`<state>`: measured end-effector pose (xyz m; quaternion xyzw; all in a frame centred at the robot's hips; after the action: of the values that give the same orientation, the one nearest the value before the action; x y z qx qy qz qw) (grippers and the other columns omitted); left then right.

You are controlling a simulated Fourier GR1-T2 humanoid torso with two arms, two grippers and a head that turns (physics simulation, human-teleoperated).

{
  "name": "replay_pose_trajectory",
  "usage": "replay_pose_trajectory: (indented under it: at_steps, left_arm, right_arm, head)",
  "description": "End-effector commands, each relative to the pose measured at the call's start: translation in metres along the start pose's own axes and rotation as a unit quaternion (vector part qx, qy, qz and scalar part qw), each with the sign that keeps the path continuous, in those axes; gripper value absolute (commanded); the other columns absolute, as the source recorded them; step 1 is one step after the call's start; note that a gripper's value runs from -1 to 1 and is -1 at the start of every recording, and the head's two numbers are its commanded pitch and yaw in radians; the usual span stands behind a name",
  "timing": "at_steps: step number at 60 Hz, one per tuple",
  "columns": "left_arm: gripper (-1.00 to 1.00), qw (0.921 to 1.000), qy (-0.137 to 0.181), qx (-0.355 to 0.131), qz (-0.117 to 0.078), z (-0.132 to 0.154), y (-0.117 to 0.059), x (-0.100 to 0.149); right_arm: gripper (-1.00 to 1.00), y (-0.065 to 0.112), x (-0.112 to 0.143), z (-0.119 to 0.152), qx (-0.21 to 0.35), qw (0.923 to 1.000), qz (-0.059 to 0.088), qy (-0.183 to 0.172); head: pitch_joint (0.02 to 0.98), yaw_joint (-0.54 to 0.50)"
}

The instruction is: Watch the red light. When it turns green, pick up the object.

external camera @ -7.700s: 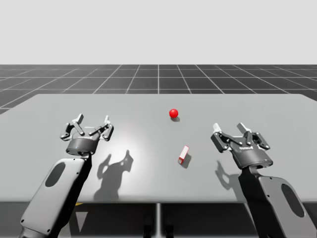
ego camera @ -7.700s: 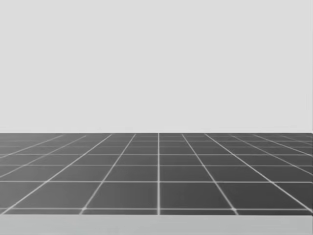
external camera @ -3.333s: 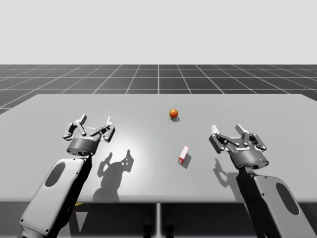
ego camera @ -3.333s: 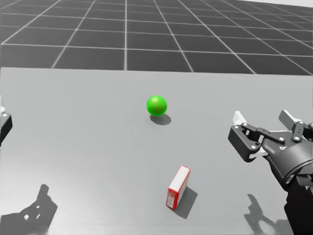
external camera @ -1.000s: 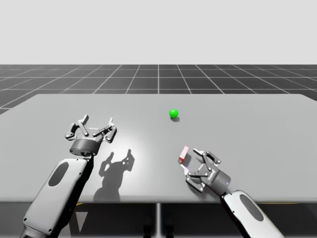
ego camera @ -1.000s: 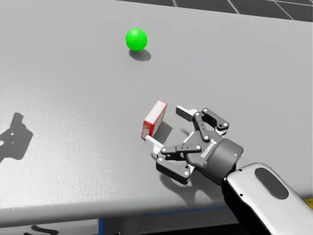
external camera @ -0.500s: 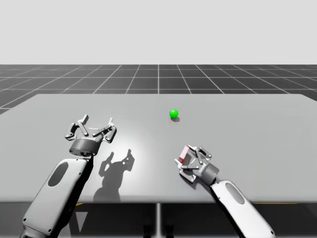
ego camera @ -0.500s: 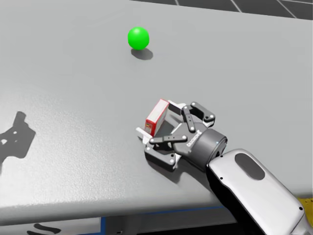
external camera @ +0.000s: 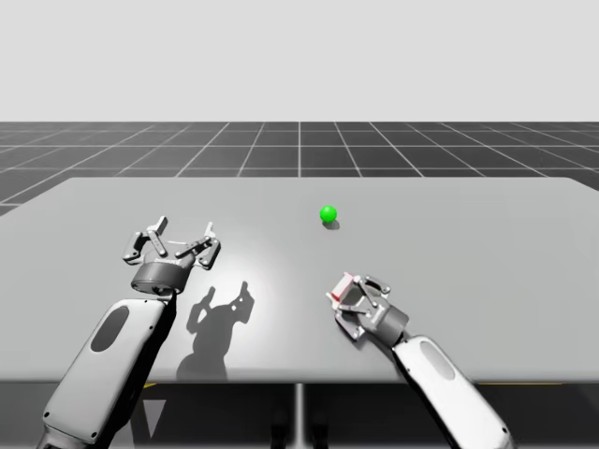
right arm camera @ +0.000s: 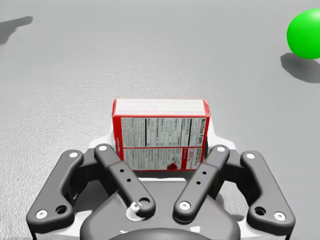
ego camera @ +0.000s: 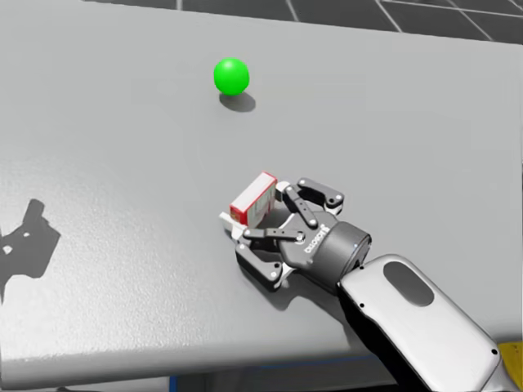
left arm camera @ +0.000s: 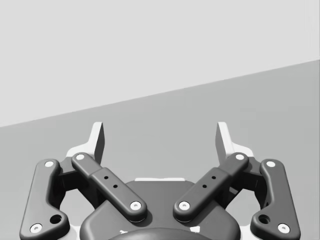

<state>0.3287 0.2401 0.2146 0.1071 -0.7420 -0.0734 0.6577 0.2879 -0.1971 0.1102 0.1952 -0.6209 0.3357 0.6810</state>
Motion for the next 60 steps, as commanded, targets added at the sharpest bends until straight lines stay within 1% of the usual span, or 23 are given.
replay_pose_trajectory:
  at_steps: [1,3,4,7,14,16,20,21,31,38,44,47,50,54,60]
  left_arm:
    - [-1.00,1.0000,0.000,-0.001,-0.001,0.000,-0.001,0.000]
    - [-1.00,1.0000,0.000,-0.001,-0.001,0.000,-0.001,0.000]
    - [-1.00,1.0000,0.000,-0.001,-0.002,0.000,-0.001,0.000]
    - [-1.00,1.0000,0.000,-0.001,-0.002,0.000,-0.002,0.000]
    - [-1.00,1.0000,0.000,-0.002,-0.003,0.000,-0.003,0.000]
    - [-1.00,1.0000,0.000,-0.002,-0.003,0.000,-0.003,-0.001]
    - [-1.00,1.0000,0.000,-0.002,-0.004,0.000,-0.003,-0.001]
    - [-1.00,1.0000,0.001,-0.002,-0.004,0.000,-0.003,-0.001]
    - [-1.00,1.0000,0.001,-0.001,-0.003,0.001,-0.003,-0.001]
    - [-1.00,1.0000,0.001,-0.001,-0.002,0.001,-0.003,-0.001]
    - [-1.00,1.0000,0.001,-0.001,0.000,0.001,-0.002,-0.001]
    - [-1.00,1.0000,0.001,0.000,0.001,0.001,-0.002,-0.001]
    - [-1.00,1.0000,0.001,0.000,0.001,0.001,-0.002,-0.001]
    - [-1.00,1.0000,0.001,-0.001,0.002,0.000,-0.002,-0.001]
    - [-1.00,1.0000,0.001,-0.001,0.002,0.000,-0.002,-0.002]
  right_arm:
    - [1.00,0.000,-0.009,0.003,-0.035,0.9993,-0.011,0.007]
    - [1.00,0.000,-0.009,0.004,-0.036,0.9993,-0.011,0.006]
    - [1.00,0.000,-0.009,0.004,-0.038,0.9992,-0.011,0.004]
    - [1.00,0.000,-0.009,0.005,-0.039,0.9992,-0.012,0.003]
    - [1.00,-0.001,-0.009,0.006,-0.039,0.9992,-0.011,0.004]
    - [1.00,0.000,-0.010,0.006,-0.040,0.9991,-0.011,0.003]
    - [1.00,0.000,-0.010,0.007,-0.040,0.9991,-0.011,0.003]
    - [1.00,0.000,-0.010,0.007,-0.040,0.9991,-0.010,0.003]
    - [1.00,0.000,-0.010,0.007,-0.040,0.9992,-0.007,0.002]
    - [1.00,-0.001,-0.006,0.007,-0.043,0.9991,-0.004,-0.002]
    - [1.00,-0.004,0.007,0.010,-0.050,0.9986,-0.007,-0.012]
    - [1.00,-0.006,0.016,0.013,-0.055,0.9981,-0.003,-0.027]
    - [1.00,-0.007,0.022,0.015,-0.060,0.9976,-0.001,-0.034]
    - [1.00,-0.012,0.038,0.019,-0.070,0.9961,0.010,-0.052]
    - [1.00,-0.018,0.061,0.024,-0.082,0.9936,0.015,-0.076]
  head:
    - [0.830,-0.21]
    - [0.819,-0.21]
    - [0.793,-0.21]
    - [0.762,-0.21]
    - [0.654,-0.22]
    - [0.610,-0.22]
    - [0.572,-0.22]
    - [0.546,-0.22]
    - [0.458,-0.23]
    - [0.447,-0.22]
    - [0.445,-0.22]
    - [0.446,-0.22]
    - [0.448,-0.22]
    - [0.451,-0.22]
    - [0.451,-0.22]
